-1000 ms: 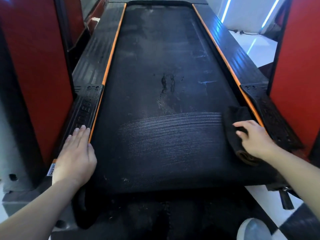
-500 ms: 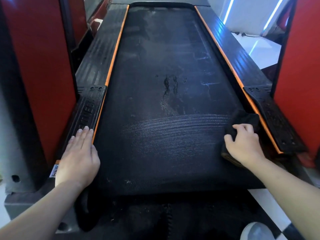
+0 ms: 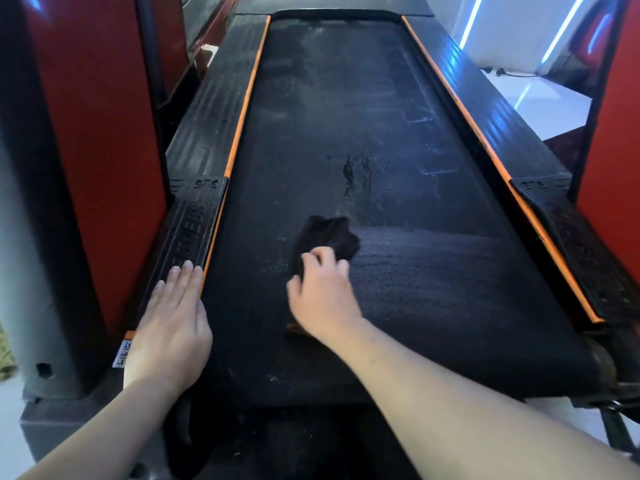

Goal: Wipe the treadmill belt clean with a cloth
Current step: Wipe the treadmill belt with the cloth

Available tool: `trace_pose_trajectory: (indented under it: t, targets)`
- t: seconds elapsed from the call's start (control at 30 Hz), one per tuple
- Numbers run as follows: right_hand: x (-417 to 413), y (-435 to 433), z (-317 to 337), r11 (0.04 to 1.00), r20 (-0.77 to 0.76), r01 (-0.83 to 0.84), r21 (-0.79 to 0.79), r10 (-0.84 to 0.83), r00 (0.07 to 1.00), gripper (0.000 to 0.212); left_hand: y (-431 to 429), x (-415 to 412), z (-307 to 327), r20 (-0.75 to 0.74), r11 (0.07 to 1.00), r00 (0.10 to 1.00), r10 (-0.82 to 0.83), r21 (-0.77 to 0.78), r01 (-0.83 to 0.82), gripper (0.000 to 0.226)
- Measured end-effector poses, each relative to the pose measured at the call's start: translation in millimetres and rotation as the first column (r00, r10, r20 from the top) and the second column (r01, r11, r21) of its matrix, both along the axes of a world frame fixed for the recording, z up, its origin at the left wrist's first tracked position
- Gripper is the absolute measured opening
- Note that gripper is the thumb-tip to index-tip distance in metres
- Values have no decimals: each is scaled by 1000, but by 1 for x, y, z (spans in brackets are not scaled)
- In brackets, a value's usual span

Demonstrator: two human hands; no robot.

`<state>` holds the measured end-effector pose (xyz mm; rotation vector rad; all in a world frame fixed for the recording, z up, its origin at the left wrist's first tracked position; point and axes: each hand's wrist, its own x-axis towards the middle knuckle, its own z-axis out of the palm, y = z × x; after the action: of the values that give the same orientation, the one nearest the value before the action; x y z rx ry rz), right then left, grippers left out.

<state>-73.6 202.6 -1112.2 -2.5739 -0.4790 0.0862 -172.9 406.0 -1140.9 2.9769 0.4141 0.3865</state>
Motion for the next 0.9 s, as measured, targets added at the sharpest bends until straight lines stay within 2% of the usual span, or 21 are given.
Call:
trace_pose_trajectory:
  t: [0.17,0.4,0.6,0.9]
  targets:
    - [-14,59,1,990,-1,-137,40,137,991,44,2,0,-6,19,1000,1000,-6,-19,7,63]
    - [-17,96,2,965,-64,-242,95,249,966,36,1,-1,-2,26,998,1000,-15,-62,17,63]
    - [-12,91,-1,954,-43,-270,131,277,960,39,2,-1,-2,7,999,999,-36,-22,36,64]
    - [-1,42,-6,966,20,-246,84,245,969,46,-4,1,5,-8,995,1000,24,-95,-25,62]
